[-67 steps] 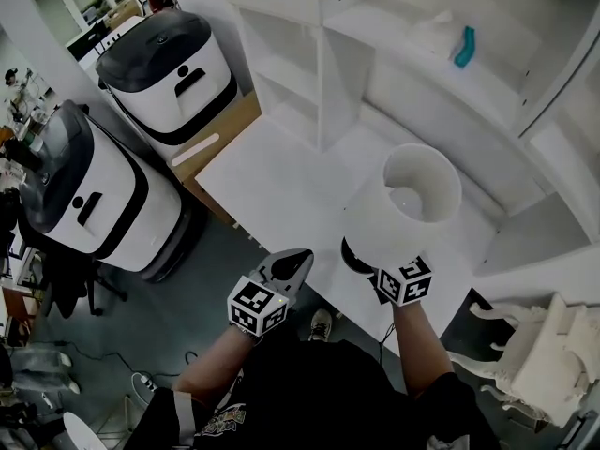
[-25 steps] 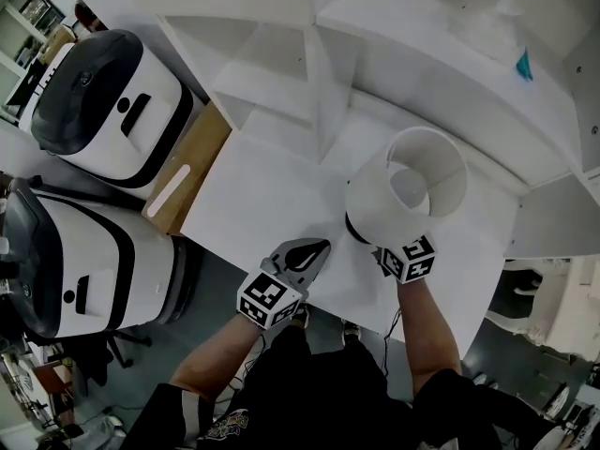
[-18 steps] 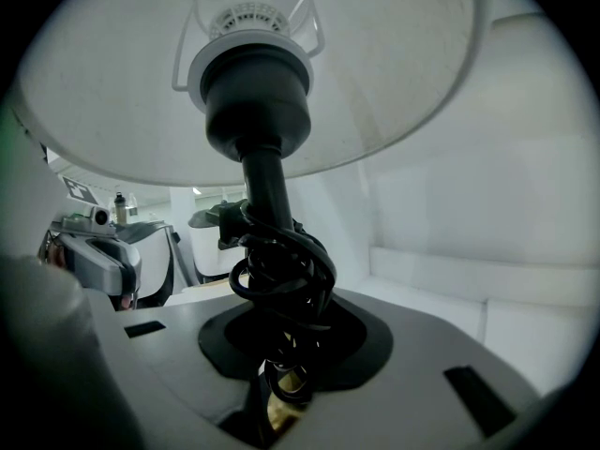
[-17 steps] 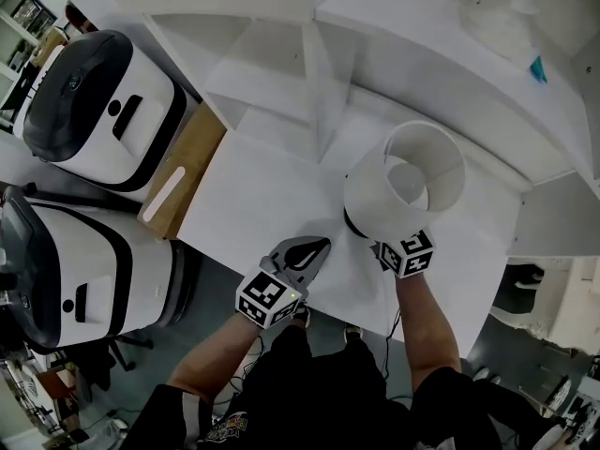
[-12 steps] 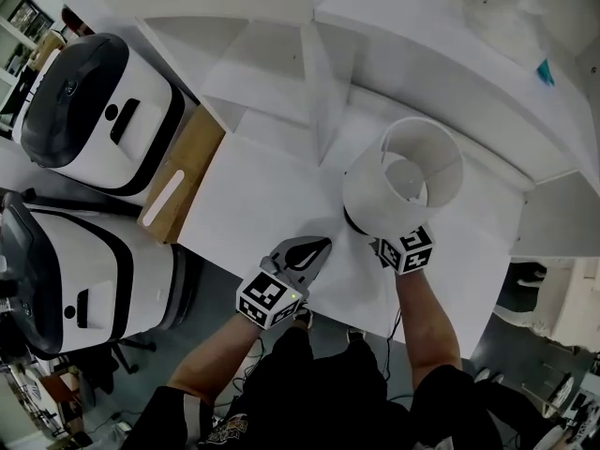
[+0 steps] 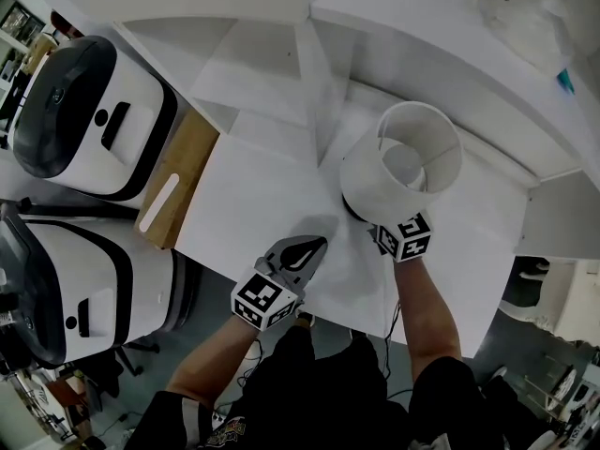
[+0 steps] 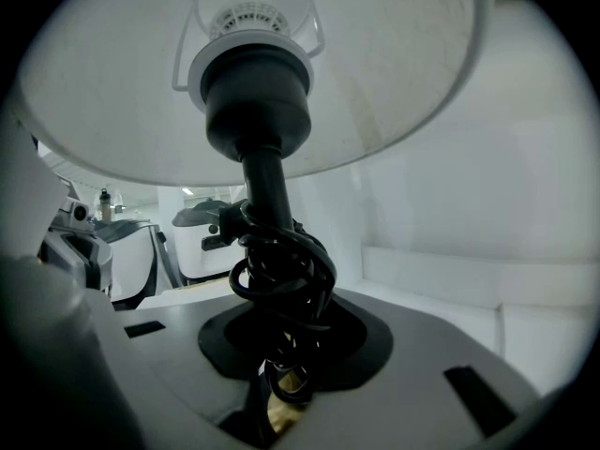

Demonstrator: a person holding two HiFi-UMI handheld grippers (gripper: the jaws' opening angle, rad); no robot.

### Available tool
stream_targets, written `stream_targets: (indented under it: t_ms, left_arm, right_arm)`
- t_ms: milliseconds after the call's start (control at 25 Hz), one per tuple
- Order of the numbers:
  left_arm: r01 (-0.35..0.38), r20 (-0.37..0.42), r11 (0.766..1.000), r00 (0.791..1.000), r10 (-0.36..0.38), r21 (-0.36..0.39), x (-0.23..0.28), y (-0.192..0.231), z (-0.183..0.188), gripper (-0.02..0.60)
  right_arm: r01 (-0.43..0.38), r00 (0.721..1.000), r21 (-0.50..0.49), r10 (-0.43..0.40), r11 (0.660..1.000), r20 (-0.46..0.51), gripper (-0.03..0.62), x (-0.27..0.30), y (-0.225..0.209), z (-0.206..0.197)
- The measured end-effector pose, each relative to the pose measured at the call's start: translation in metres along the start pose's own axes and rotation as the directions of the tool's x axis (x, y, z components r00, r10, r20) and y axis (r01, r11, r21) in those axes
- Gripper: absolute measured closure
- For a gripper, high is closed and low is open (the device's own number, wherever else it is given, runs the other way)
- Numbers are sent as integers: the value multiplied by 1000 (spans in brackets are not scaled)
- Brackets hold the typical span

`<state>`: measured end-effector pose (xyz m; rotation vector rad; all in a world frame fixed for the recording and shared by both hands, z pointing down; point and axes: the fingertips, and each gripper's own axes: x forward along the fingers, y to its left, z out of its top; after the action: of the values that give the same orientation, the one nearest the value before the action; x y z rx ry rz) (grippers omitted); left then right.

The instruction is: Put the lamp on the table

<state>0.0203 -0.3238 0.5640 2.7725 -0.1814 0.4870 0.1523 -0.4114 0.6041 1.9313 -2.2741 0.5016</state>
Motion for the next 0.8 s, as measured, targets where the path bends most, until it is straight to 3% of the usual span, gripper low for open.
stream_targets:
  t_ms: [800]
  left_arm:
    - [-2,-30,1000,1000,2,-22,-2,22,-13,575]
  right_arm:
    - [31,999,19,-32,999,39,497,22,-20,-3]
